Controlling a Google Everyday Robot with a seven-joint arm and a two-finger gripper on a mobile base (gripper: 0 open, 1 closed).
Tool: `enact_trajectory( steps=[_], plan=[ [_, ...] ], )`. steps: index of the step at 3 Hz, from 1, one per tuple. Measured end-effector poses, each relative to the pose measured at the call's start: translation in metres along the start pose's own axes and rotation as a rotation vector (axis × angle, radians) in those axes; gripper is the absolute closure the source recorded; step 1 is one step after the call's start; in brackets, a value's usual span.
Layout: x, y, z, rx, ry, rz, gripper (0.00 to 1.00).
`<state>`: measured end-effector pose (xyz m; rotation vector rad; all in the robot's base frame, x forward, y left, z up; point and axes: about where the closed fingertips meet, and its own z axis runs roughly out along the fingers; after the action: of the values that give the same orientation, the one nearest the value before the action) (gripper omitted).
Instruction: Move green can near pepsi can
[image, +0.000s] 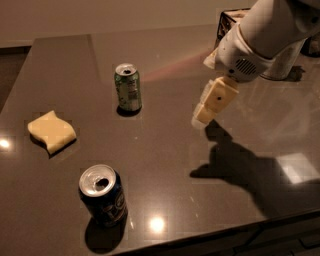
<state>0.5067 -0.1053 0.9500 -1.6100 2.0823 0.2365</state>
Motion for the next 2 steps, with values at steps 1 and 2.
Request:
enact_trajectory(
  steps=[1,2],
  plan=[
    [-0.038,-0.016,0.031,-0.017,-0.081,-0.015,0.00],
    [-0.087,-0.043,0.068,-0.018,-0.155,-0.037,0.00]
  ],
)
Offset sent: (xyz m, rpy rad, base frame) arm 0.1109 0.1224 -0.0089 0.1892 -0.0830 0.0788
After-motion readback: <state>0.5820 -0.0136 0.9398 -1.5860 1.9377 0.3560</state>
